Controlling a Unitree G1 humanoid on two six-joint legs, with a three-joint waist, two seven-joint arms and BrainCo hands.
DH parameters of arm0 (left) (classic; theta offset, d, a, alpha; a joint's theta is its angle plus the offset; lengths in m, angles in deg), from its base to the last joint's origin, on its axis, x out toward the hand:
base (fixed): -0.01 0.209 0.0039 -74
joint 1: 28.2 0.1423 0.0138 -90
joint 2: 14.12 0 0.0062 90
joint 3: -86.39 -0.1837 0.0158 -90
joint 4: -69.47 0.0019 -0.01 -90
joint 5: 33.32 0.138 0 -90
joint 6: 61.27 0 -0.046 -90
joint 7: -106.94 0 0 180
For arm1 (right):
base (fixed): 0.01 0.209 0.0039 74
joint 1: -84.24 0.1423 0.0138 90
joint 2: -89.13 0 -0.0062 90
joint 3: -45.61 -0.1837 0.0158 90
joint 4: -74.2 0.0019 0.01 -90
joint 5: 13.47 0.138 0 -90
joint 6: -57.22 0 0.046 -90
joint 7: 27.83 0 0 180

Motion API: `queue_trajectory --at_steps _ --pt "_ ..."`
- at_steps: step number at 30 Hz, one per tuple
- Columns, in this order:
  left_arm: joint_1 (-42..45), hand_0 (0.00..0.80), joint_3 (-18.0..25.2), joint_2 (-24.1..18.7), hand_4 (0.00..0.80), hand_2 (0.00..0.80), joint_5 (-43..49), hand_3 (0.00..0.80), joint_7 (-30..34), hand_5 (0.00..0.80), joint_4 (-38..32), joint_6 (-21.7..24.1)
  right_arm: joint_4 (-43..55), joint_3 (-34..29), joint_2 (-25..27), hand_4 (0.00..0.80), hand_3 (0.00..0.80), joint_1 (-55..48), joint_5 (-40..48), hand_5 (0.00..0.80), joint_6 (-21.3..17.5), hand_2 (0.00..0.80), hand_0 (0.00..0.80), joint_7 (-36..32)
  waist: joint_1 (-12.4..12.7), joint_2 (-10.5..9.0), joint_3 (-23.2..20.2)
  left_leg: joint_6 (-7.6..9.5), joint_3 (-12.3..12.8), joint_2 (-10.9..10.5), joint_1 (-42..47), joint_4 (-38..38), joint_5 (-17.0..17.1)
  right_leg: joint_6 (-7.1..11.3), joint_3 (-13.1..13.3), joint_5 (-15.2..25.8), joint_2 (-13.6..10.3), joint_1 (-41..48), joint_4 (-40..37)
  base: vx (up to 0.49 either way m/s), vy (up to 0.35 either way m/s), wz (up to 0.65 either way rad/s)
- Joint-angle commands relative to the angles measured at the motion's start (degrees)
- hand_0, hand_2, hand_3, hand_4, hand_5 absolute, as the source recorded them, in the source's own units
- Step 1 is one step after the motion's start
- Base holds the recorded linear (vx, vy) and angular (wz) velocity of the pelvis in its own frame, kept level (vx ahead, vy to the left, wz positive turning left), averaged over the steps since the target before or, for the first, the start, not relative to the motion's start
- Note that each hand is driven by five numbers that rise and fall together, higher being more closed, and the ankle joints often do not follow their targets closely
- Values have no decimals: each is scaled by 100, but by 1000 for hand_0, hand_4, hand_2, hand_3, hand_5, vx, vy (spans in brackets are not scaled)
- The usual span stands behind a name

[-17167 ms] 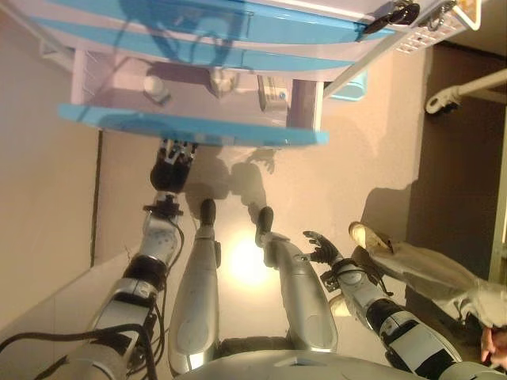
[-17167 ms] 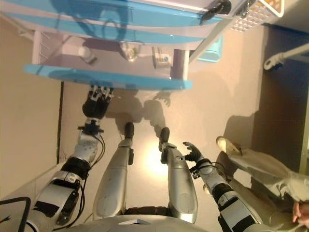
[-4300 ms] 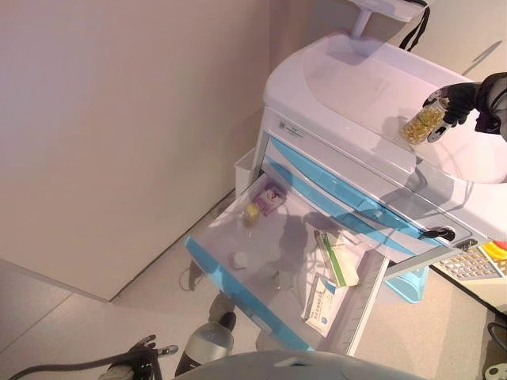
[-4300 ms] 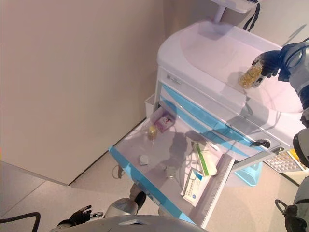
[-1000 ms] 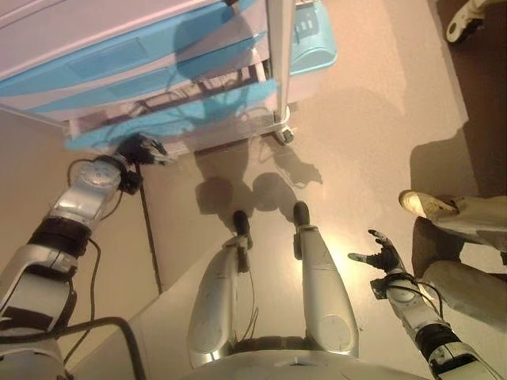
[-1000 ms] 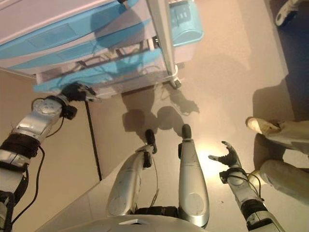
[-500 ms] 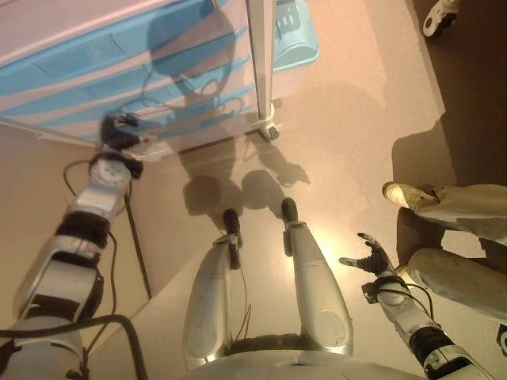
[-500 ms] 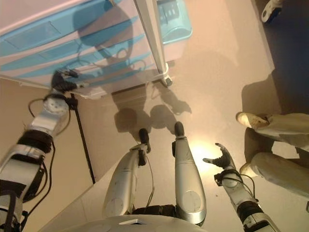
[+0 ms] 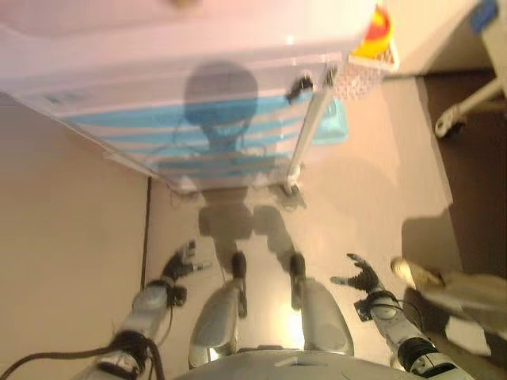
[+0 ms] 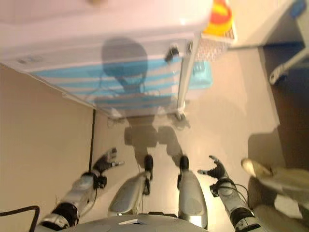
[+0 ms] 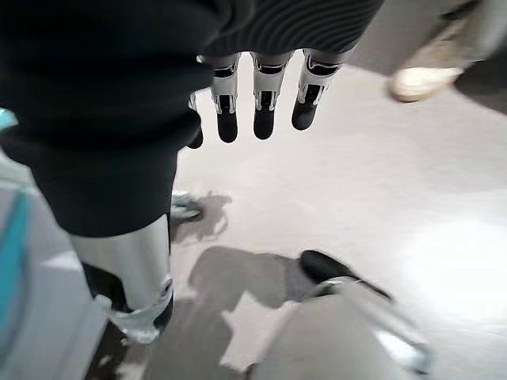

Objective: Open the drawer and pick up the medicine

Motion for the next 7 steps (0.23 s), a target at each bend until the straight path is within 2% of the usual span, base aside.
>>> queue_trajectory --at_steps 1,4,7 --pt "-18 0 23 28 0 0 631 0 39 0 529 516 -148 -34 -58 0 0 -326 489 0 48 0 0 -842 81 -164 -363 259 7 -380 122 224 -565 121 -124 264 -16 415 -455 75 -22 22" --pt "-2 0 -81 105 0 0 887 0 32 0 1072 534 -539 -22 -222 0 0 -281 818 0 235 0 0 -1394 129 -219 -638 240 12 -377 334 137 -592 132 -195 281 -13 650 -623 56 -32 20" --pt "-23 0 -83 213 0 0 1001 0 205 0 1456 397 -864 11 -345 0 0 -230 781 0 211 0 0 -1595 180 -266 -875 230 17 -377 531 67 -633 145 -260 312 -14 877 -798 31 -27 7"
